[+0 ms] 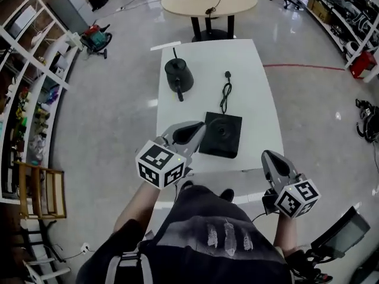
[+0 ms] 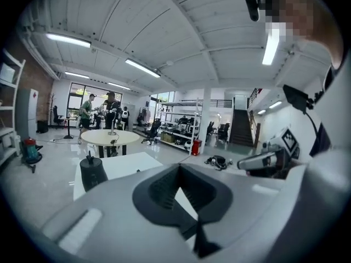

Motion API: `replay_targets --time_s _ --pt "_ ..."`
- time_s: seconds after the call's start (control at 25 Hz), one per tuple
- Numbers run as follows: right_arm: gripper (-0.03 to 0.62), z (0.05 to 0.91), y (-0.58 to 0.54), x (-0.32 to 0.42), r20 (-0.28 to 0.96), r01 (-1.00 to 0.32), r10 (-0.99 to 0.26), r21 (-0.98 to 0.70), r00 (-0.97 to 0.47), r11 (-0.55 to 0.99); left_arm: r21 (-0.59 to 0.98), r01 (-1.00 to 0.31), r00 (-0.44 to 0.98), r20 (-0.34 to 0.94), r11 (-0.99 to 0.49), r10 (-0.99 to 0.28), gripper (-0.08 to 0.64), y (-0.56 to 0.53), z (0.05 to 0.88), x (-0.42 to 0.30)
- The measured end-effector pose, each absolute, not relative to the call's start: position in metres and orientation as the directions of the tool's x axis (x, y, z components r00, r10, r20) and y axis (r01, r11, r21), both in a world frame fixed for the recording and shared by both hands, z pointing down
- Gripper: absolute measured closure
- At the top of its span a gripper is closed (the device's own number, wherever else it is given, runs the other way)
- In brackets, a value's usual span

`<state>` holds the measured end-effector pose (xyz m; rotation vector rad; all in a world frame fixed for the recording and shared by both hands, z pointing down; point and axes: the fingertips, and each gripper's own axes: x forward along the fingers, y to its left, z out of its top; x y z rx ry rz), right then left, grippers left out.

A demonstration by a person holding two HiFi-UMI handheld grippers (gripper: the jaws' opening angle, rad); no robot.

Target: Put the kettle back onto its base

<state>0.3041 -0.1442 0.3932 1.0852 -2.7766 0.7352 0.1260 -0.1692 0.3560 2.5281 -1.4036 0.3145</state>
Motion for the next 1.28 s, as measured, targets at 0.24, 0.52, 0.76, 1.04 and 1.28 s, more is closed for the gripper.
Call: replay_targets --time_s 0.24,0.52,0.76,1.04,1.28 --pt "0.592 0.402 -0.147 0.317 0.265 -0.665 -0.619 -0.432 -0.740 0.610 0.095 -0.888 0.454 0.345 -0.451 -0.822 0.560 -0.174 0.376 0.109" --pt "0.592 0.409 -0.162 0.292 0.330 -0.675 -0.590 -0.403 -0.737 0.618 0.144 -0.957 0.287 0.315 -0.254 -0.905 0.560 -0.208 0.401 0.046" --pt "0.592 0.406 -0.187 0.240 0.381 -0.667 -0.549 -0.366 -0.744 0.649 0.141 -0.988 0.107 0.312 -0.065 -0.944 0.560 -0.256 0.430 -0.024" --pt "0.592 0.416 -0.206 0.196 0.453 -0.669 -0.504 -0.359 -0.735 0.651 0.062 -0.998 0.038 0.375 -0.016 -0.926 0.365 -0.314 0.485 -0.054" --pt "0.592 0.432 -0.219 0.185 0.504 -0.676 -0.473 -0.372 -0.723 0.636 0.110 -0.993 0.011 0.430 0.040 -0.903 0.138 -0.356 0.524 -0.067"
